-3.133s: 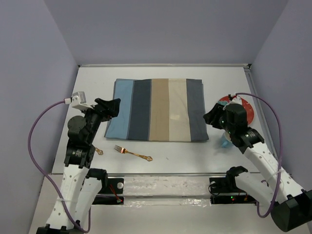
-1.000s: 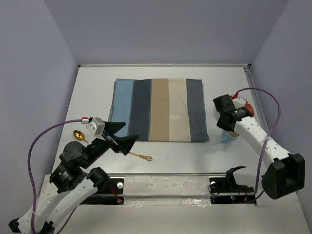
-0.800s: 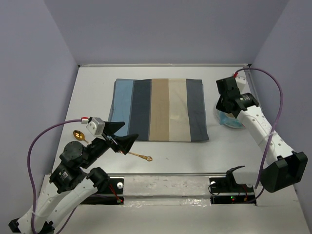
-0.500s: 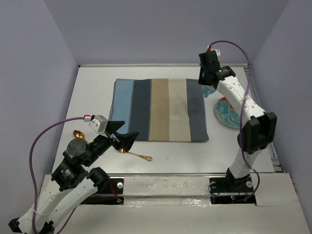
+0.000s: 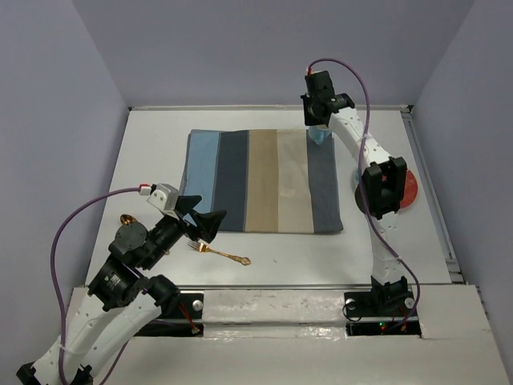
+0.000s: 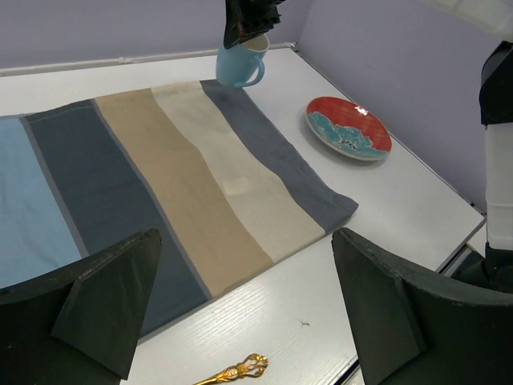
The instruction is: Set the dinner table for one person
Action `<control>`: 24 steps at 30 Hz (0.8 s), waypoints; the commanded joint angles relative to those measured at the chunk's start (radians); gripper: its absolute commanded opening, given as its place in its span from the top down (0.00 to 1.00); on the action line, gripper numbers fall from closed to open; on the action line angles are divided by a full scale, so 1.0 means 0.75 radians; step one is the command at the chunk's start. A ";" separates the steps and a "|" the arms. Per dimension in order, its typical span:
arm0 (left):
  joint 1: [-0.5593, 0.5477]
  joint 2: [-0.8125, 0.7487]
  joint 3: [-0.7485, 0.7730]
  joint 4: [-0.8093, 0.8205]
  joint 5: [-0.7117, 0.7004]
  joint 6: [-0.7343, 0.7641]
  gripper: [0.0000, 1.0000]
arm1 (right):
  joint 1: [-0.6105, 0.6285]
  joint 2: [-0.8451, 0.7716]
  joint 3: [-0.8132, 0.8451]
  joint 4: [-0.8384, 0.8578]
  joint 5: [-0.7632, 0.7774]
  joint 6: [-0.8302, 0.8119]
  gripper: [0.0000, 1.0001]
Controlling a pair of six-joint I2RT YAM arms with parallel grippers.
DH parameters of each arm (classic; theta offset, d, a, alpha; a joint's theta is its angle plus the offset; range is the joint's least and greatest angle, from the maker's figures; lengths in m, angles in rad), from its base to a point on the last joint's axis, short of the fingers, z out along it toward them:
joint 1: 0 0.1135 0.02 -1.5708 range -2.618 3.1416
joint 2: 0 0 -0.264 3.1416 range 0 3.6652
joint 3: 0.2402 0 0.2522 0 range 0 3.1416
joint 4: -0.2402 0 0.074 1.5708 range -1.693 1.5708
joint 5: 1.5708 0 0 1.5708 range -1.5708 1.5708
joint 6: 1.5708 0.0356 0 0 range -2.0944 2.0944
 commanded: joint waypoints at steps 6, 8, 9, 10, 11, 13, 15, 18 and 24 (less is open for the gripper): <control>0.034 0.046 0.024 0.042 0.003 0.022 0.01 | 0.006 0.052 0.144 0.043 -0.037 -0.081 1.00; 0.036 0.050 0.026 0.040 0.003 0.022 0.01 | 0.006 0.062 0.140 0.041 -0.039 -0.081 1.00; 0.036 0.050 0.026 0.042 0.001 0.022 0.01 | 0.006 0.062 0.133 0.037 -0.037 -0.081 1.00; 0.036 0.050 0.024 0.042 0.003 0.022 0.01 | 0.006 0.058 0.115 0.039 -0.035 -0.079 1.00; 0.036 0.052 0.026 0.042 0.003 0.022 0.01 | 0.006 0.052 0.105 0.039 -0.033 -0.079 1.00; 0.034 0.054 0.024 0.042 0.005 0.022 0.01 | 0.006 0.048 0.086 0.039 -0.031 -0.081 1.00; 0.036 0.054 0.024 0.044 0.007 0.022 0.01 | 0.006 0.052 0.066 0.039 -0.029 -0.083 1.00; 0.034 0.052 0.024 0.042 0.007 0.022 0.01 | 0.006 0.068 0.046 0.039 -0.012 -0.083 1.00; 0.032 0.054 0.024 0.044 0.007 0.024 0.01 | 0.006 0.113 0.050 0.039 0.002 -0.091 1.00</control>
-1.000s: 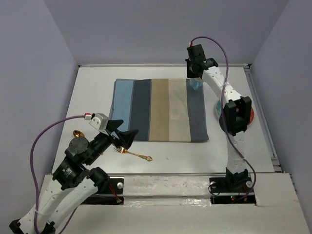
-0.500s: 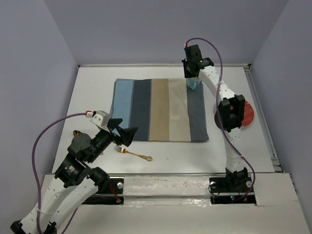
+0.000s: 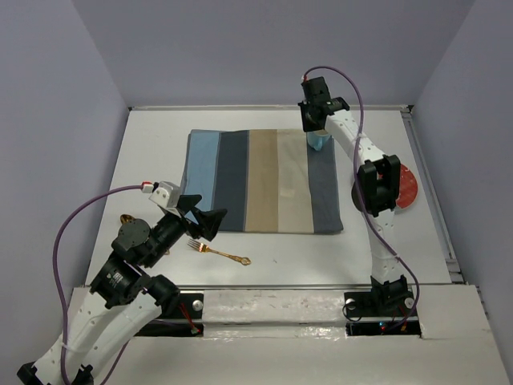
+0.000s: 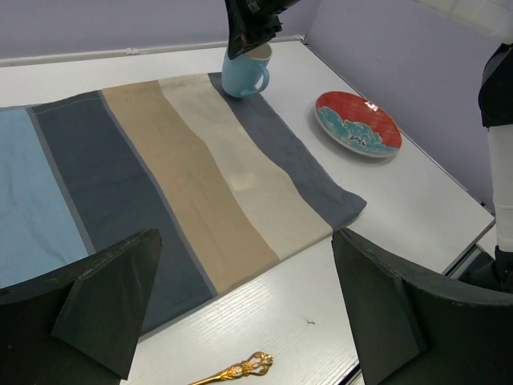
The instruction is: Set the dinner table for one person
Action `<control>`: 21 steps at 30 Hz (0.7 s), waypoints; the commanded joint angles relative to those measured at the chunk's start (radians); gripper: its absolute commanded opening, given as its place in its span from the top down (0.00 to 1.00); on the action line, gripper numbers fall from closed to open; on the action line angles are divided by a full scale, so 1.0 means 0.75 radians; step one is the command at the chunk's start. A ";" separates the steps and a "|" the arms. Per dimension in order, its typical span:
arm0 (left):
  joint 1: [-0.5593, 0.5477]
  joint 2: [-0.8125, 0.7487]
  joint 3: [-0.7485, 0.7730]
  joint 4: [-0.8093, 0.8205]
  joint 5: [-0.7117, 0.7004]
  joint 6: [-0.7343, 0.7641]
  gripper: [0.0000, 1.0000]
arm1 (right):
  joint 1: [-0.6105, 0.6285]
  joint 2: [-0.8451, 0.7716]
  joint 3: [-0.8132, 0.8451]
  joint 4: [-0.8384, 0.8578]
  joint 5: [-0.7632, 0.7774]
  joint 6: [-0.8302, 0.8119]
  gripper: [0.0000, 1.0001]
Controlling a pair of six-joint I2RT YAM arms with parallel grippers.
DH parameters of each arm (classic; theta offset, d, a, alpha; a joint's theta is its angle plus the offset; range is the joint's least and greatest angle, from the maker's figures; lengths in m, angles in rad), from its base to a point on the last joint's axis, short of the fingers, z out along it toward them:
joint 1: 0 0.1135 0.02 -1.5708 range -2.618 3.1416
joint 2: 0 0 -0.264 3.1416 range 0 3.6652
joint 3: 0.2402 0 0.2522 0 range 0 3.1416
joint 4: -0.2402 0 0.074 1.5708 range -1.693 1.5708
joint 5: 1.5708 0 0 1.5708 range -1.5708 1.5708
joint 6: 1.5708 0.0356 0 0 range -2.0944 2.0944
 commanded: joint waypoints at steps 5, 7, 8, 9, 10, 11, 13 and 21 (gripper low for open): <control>0.003 0.013 0.024 0.044 0.007 0.022 0.01 | 0.006 0.037 0.027 0.062 0.028 -0.039 1.00; 0.003 0.013 0.024 0.044 0.003 0.022 0.01 | 0.006 0.037 0.035 0.062 0.026 -0.039 1.00; 0.003 0.013 0.024 0.042 0.005 0.022 0.01 | 0.006 0.039 0.035 0.062 0.028 -0.041 1.00; 0.003 0.013 0.024 0.042 0.005 0.024 0.01 | 0.006 0.037 0.035 0.062 0.030 -0.041 0.98; 0.003 0.013 0.024 0.042 0.003 0.022 0.01 | 0.006 0.033 0.037 0.062 0.030 -0.039 0.92; 0.003 0.013 0.024 0.042 0.005 0.022 0.01 | 0.006 0.029 0.035 0.062 0.034 -0.039 0.85; 0.003 0.011 0.024 0.042 0.003 0.024 0.01 | 0.006 0.021 0.035 0.060 0.066 -0.032 0.59; 0.003 0.005 0.024 0.044 0.005 0.022 0.01 | -0.006 -0.228 -0.099 0.072 0.168 0.128 0.32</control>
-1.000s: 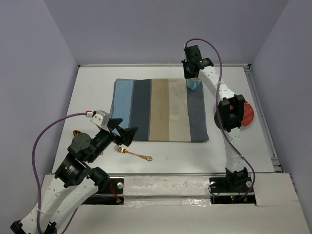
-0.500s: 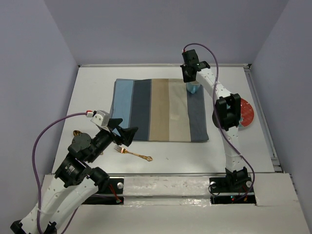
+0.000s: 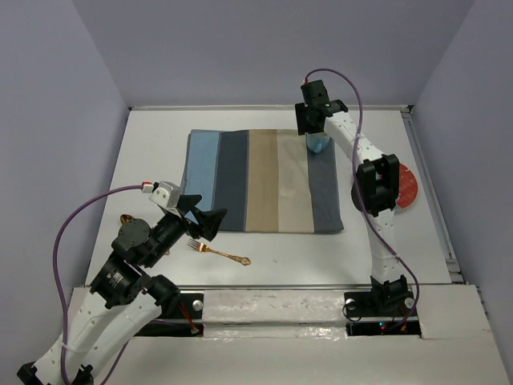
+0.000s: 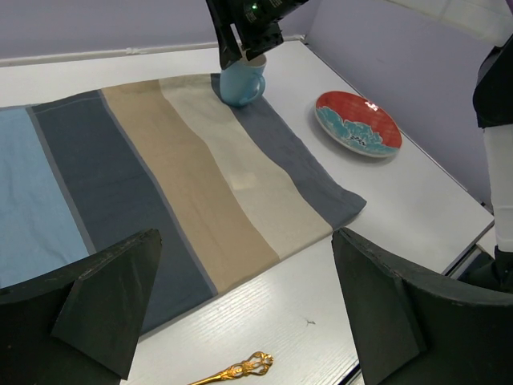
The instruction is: Set the dinner table for one person
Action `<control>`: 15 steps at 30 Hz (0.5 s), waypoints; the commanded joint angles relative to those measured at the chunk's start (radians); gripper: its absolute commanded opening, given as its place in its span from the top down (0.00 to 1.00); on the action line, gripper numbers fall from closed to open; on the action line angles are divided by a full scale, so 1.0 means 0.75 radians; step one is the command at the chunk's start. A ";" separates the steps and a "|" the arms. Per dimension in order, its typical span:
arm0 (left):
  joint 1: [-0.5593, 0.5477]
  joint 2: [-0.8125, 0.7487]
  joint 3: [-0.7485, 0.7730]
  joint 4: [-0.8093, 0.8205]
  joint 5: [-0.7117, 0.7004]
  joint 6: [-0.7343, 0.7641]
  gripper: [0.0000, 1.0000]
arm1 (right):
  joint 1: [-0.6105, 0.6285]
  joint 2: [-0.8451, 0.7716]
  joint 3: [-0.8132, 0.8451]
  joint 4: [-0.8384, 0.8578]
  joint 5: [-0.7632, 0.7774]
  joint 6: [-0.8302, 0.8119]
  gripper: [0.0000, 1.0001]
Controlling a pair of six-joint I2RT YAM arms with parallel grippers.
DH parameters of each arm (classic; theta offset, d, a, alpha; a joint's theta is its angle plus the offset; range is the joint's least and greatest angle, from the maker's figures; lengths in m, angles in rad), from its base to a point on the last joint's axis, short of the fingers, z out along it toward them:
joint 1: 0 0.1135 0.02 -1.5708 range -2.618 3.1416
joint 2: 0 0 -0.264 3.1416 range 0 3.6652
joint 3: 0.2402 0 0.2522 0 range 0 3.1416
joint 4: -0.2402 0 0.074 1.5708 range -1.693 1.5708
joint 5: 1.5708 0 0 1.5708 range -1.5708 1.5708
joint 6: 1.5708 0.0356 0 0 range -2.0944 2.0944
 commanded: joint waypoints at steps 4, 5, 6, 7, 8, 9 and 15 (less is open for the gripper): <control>-0.011 -0.022 0.024 0.042 -0.005 0.024 0.01 | -0.079 -0.699 -0.683 0.336 0.122 0.352 0.33; -0.014 -0.034 0.024 0.040 -0.007 0.022 0.01 | -0.105 -0.802 -0.838 0.404 0.115 0.482 0.33; -0.018 -0.044 0.024 0.040 -0.013 0.022 0.01 | -0.166 -0.904 -0.991 0.550 0.113 0.552 0.34; -0.030 -0.058 0.024 0.038 -0.017 0.020 0.01 | -0.193 -1.011 -1.311 0.631 0.126 0.614 0.36; -0.036 -0.065 0.024 0.040 -0.015 0.020 0.01 | -0.220 -1.123 -1.466 0.700 0.152 0.736 0.40; -0.040 -0.073 0.026 0.036 -0.025 0.020 0.01 | -0.273 -1.333 -1.613 0.831 0.183 0.784 0.43; -0.091 -0.106 0.024 0.036 -0.040 0.016 0.01 | -0.431 -1.809 -2.187 0.844 0.238 1.019 0.43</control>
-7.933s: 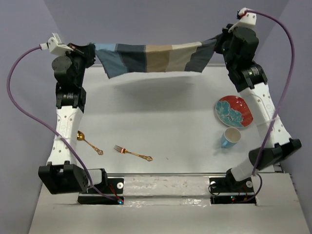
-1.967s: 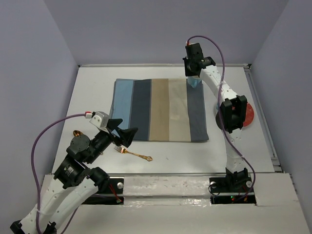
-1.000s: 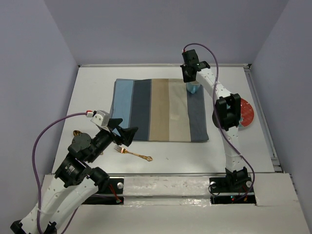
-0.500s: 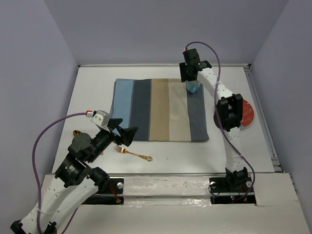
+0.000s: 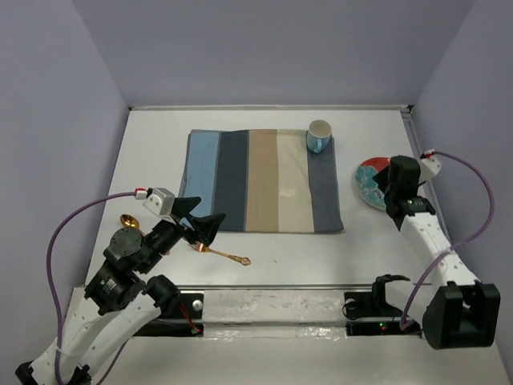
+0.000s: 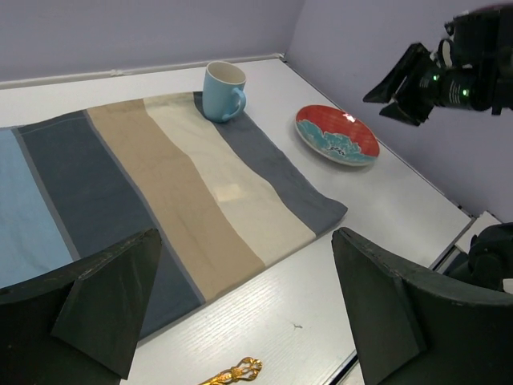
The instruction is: Set the dinner table for one person
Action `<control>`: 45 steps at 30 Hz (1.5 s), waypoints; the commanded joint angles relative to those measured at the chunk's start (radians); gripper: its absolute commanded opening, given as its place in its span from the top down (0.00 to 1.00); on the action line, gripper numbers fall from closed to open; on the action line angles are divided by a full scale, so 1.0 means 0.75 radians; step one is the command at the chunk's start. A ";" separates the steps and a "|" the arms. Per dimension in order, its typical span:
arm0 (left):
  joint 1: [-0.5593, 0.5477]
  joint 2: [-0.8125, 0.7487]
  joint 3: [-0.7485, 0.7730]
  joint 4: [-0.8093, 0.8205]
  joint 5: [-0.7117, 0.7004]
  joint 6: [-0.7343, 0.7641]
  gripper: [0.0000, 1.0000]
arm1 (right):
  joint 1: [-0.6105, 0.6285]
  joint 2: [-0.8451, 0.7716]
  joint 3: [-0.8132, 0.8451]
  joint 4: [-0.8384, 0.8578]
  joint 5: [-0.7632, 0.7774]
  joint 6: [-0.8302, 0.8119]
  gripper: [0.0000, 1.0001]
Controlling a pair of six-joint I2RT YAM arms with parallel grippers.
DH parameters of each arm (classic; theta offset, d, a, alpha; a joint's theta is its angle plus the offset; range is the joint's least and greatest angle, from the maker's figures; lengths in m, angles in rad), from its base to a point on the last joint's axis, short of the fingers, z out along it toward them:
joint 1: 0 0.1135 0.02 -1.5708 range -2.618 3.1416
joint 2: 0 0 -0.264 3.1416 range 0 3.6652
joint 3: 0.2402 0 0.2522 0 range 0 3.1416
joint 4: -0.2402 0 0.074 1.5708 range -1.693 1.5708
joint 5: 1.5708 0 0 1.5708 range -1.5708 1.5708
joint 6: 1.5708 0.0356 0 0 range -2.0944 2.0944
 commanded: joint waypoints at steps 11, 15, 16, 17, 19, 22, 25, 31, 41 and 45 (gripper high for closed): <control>-0.057 -0.042 0.026 0.028 -0.033 0.016 0.01 | -0.486 -0.106 -0.406 0.201 -0.208 0.352 0.37; -0.057 -0.042 0.026 0.028 -0.033 0.013 0.01 | -0.554 -0.026 -0.480 0.314 -0.304 0.411 0.37; -0.057 -0.040 0.026 0.028 -0.033 0.013 0.01 | -0.574 -0.012 -0.498 0.354 -0.324 0.421 0.37; -0.057 -0.038 0.026 0.028 -0.033 0.016 0.01 | -0.575 0.004 -0.517 0.387 -0.347 0.430 0.37; -0.057 -0.027 0.026 0.028 -0.033 0.013 0.01 | -0.589 0.060 -0.554 0.453 -0.388 0.460 0.38; -0.057 -0.023 0.026 0.028 -0.033 0.016 0.01 | -0.603 0.125 -0.562 0.522 -0.451 0.469 0.38; -0.057 -0.021 0.026 0.026 -0.033 0.013 0.01 | -0.603 0.186 -0.560 0.565 -0.496 0.489 0.41; -0.045 -0.003 0.026 0.028 -0.033 0.014 0.01 | -0.630 0.317 -0.635 0.863 -0.627 0.579 0.65; -0.012 0.042 0.030 0.028 -0.033 0.018 0.01 | -0.630 0.202 -0.791 1.171 -0.656 0.632 1.00; 0.009 0.065 0.032 0.032 -0.020 0.018 0.01 | -0.630 -0.146 -0.787 1.136 -0.664 0.573 1.00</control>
